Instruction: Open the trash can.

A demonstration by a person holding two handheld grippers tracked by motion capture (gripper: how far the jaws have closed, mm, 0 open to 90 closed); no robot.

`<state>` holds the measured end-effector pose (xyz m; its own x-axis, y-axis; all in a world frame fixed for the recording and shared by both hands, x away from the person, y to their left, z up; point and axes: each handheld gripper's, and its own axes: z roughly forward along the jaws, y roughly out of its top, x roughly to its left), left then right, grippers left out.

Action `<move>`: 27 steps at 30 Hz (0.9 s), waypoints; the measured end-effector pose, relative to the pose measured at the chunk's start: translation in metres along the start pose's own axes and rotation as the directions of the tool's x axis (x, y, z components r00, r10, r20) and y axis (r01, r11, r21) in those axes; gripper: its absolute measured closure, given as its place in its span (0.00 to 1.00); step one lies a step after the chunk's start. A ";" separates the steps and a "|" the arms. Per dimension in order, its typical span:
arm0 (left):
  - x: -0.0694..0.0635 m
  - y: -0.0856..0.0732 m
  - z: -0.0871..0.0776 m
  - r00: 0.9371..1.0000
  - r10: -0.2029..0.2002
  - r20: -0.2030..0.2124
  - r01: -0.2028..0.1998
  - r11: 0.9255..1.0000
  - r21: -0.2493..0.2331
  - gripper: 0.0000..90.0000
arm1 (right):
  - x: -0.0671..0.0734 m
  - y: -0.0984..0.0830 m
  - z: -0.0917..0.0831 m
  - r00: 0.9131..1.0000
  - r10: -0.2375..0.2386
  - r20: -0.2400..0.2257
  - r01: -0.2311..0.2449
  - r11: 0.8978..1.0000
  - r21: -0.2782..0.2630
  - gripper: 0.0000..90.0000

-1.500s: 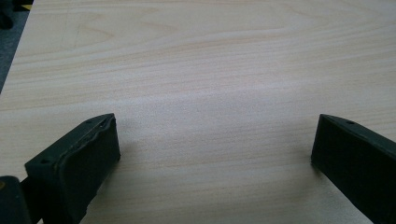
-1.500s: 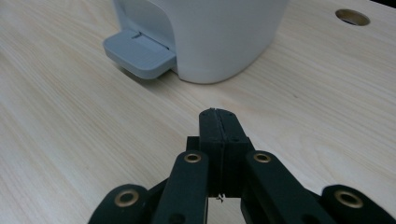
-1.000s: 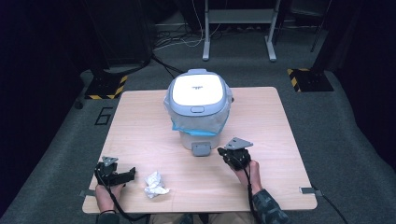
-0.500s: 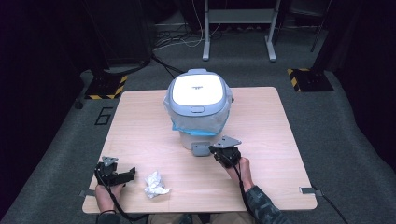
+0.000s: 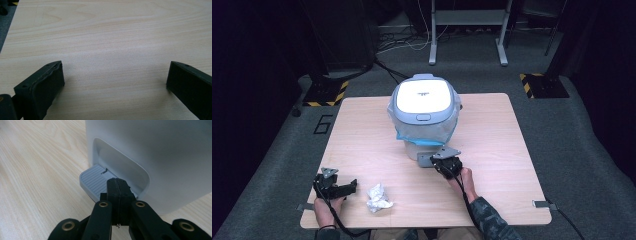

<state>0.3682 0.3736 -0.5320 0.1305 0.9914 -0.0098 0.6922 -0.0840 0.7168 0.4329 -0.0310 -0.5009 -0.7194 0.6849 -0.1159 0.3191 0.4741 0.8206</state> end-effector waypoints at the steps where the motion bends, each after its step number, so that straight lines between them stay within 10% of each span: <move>1: 0.000 0.000 0.000 1.000 0.000 0.000 0.000 1.000 0.000 0.01 | -0.001 -0.001 0.001 1.000 -0.016 0.003 0.016 1.000 -0.004 1.00; 27: 0.000 0.000 0.000 1.000 0.001 -0.001 -0.001 1.000 -0.002 0.01 | 0.002 -0.014 0.006 1.000 0.004 0.005 -0.004 0.999 -0.050 1.00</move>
<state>0.3683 0.3736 -0.5320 0.1302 0.9914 -0.0087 0.6909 -0.0845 0.7180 0.4304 -0.0328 -0.5165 -0.7150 0.6896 -0.1153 0.2905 0.4430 0.8481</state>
